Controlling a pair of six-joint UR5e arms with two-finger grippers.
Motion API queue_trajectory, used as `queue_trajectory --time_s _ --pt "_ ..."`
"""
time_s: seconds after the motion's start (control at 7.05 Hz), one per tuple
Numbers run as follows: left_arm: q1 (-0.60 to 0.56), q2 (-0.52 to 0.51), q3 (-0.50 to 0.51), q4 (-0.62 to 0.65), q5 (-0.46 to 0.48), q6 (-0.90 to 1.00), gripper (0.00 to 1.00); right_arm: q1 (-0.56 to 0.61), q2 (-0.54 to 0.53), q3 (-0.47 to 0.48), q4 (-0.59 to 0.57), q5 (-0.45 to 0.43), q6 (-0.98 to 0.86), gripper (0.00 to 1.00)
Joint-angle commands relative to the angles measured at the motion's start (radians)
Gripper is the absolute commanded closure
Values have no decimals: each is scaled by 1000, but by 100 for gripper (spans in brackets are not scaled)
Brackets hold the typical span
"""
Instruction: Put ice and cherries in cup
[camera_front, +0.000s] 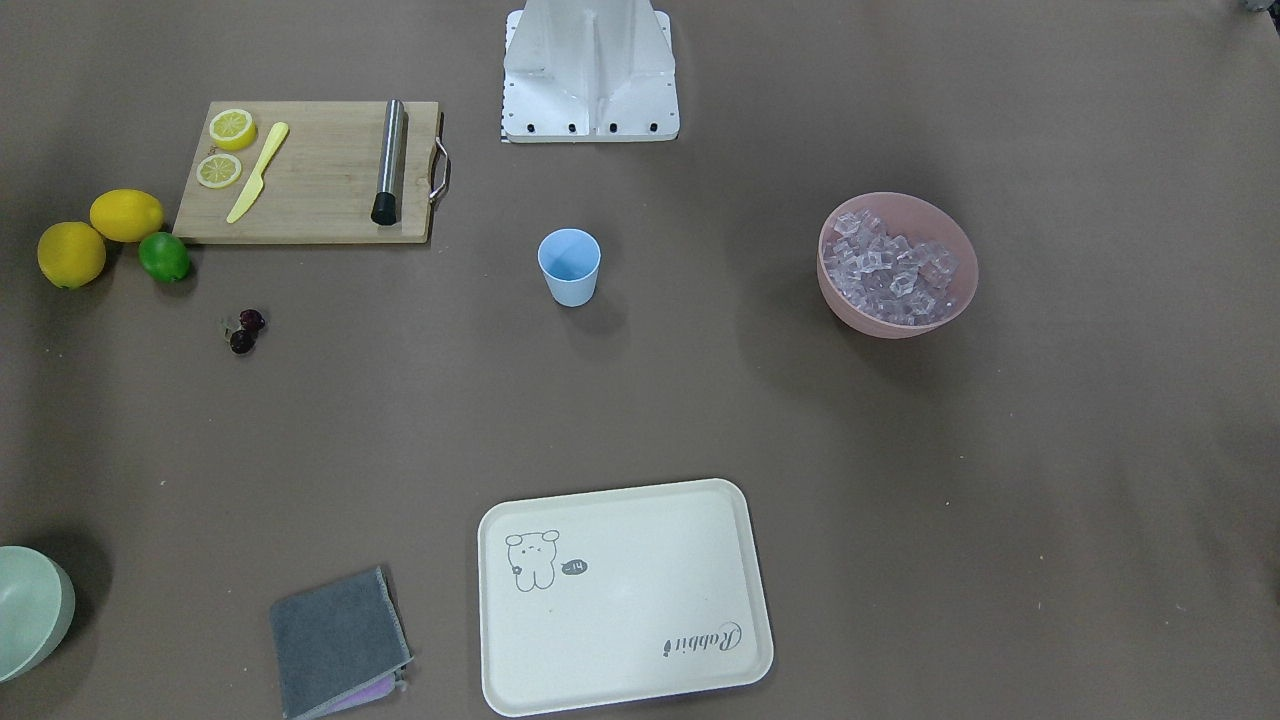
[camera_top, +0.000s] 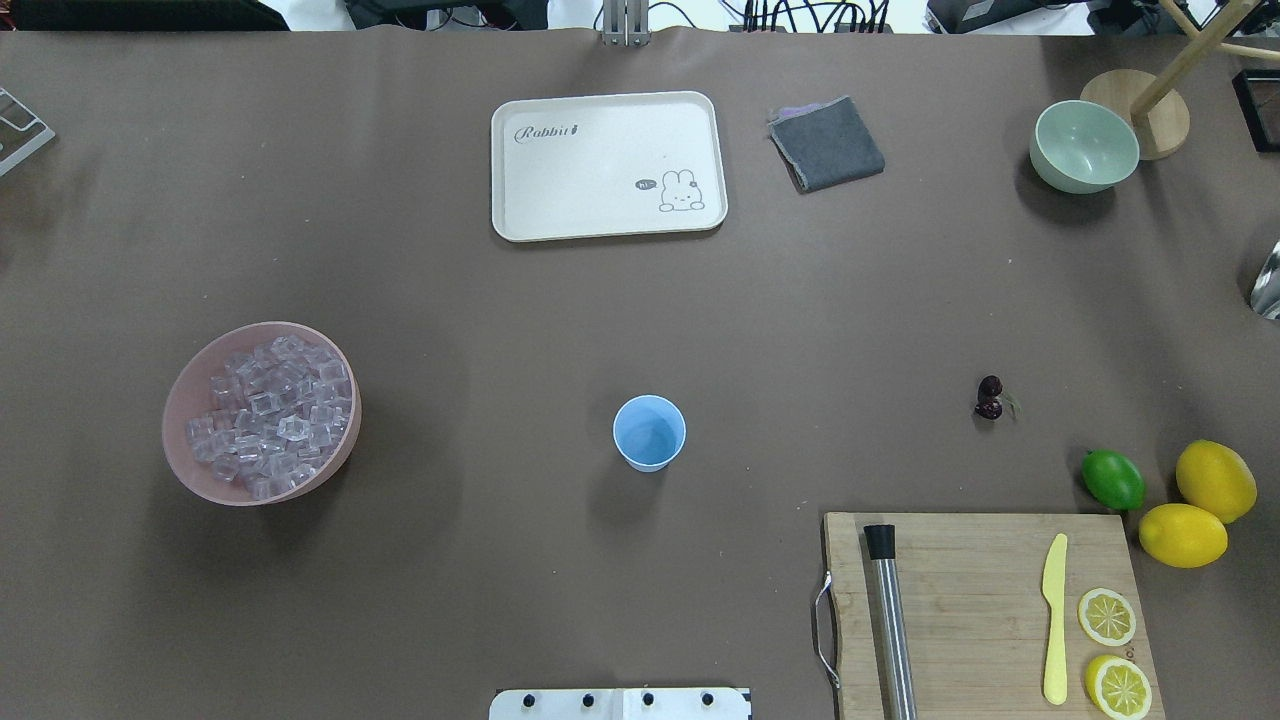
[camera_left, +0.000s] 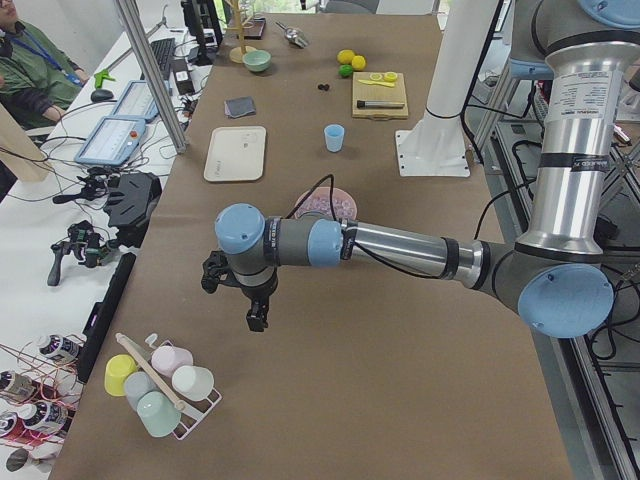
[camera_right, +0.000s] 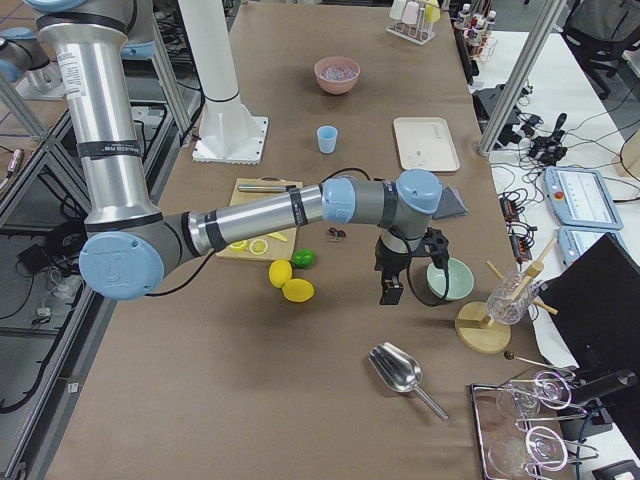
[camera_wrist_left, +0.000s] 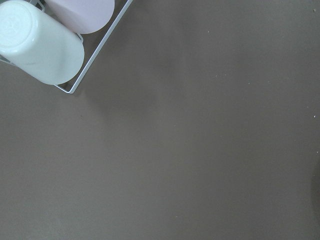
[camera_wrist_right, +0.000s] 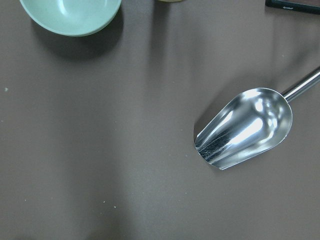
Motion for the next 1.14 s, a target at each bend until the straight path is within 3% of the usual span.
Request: queue_trajectory --time_s 0.0,0.28,0.57,0.99 --pt "2 -1 -4 -3 -2 1 1 0 0 2 0 2 0 0" --pt "8 -13 -5 -3 -3 -17 0 0 0 2 0 10 0 0" --pt "147 -98 -57 -60 -2 -344 1 0 0 0 0 12 0 0" --pt "401 -171 -91 -297 11 -916 1 0 0 2 0 28 0 0"
